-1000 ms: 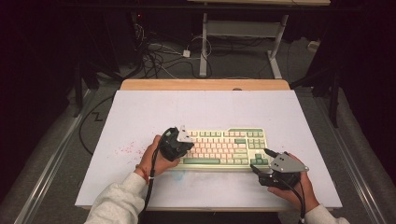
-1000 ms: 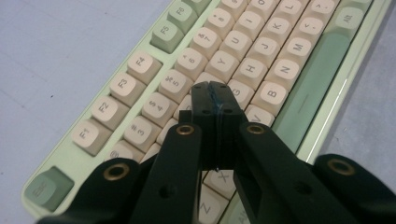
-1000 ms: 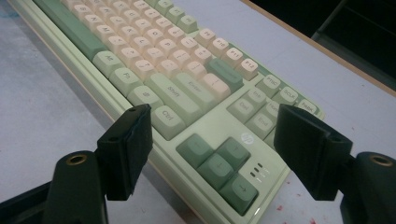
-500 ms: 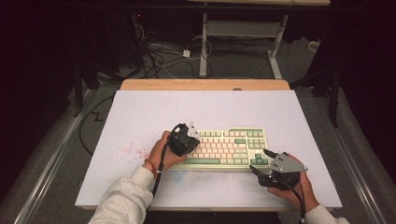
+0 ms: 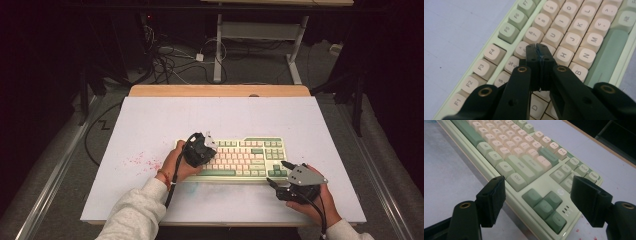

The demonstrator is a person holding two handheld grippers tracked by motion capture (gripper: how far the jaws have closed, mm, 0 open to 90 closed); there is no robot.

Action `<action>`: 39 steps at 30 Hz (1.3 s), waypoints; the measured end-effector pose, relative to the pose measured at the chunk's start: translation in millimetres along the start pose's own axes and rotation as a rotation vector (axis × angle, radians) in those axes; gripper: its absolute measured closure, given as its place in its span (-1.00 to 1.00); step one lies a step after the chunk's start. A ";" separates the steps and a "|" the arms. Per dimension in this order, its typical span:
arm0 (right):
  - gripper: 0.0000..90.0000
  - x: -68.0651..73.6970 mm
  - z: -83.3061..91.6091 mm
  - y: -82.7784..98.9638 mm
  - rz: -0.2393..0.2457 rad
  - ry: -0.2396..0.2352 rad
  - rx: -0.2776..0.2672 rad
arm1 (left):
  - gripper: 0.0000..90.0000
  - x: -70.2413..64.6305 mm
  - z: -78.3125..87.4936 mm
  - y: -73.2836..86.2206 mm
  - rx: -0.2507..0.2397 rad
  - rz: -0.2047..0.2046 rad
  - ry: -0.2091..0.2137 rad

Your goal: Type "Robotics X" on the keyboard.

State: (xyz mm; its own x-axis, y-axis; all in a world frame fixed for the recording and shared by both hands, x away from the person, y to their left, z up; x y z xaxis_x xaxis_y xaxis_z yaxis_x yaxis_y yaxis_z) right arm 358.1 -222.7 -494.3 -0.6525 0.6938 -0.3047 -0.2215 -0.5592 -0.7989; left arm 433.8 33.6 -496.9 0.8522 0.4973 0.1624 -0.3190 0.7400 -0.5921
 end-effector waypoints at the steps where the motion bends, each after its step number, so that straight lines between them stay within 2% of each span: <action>1: -0.36 -0.5 0.1 -0.1 0.001 0.002 -0.001 | 0.93 0.5 1.4 -0.1 -0.005 -0.001 -0.006; 7: -0.36 -1.4 0.7 -0.3 0.001 0.004 -0.002 | 0.89 3.4 10.0 -0.7 -0.041 -0.001 -0.029; 12: -0.36 -2.3 1.4 -0.3 0.000 0.008 -0.004 | 0.74 7.0 16.5 0.4 -0.069 0.001 -0.058; 14: -0.35 -3.1 1.5 0.0 -0.004 0.010 -0.004 | 0.66 8.7 19.8 0.9 -0.085 0.008 -0.066; 16: -0.35 -3.6 1.4 0.4 -0.006 0.009 -0.003 | 0.48 10.0 22.4 1.3 -0.097 0.006 -0.080; 21: -0.35 -3.5 1.3 0.2 -0.008 0.009 -0.002 | 0.11 13.0 29.8 4.6 -0.131 0.007 -0.146; 27: -0.35 -3.4 1.5 -0.5 -0.013 0.009 -0.002 | -0.30 10.4 40.6 8.8 -0.188 -0.009 -0.182; 33: -0.34 -3.9 2.1 -2.1 -0.016 0.009 -0.006 | -0.51 8.7 50.6 15.4 -0.226 -0.004 -0.196; 34: -0.34 -3.9 2.4 -2.4 -0.019 0.009 -0.007 | -0.53 8.6 52.9 17.5 -0.235 -0.007 -0.209; 39: -0.33 -3.6 1.6 -4.3 -0.020 0.000 -0.009 | -0.56 6.1 59.5 28.4 -0.246 -0.012 -0.231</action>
State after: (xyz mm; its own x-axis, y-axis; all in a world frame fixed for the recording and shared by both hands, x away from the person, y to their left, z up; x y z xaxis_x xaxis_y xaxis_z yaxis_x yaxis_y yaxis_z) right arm 360.3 -223.5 -489.0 -0.6483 0.7047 -0.2884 -0.2281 -0.5412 -0.8094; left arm 405.3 84.6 -465.8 0.7295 0.6000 0.3285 -0.1765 0.6290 -0.7571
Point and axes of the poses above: each handheld gripper's, and its own axes: z roughly backward along the jaws, y roughly out of its underside, x roughly to its left, the point moved 7 cm from there along -z, roughly forward along the jaws, and after that the axes turned 1 degree about -z, right-handed, at the moved point
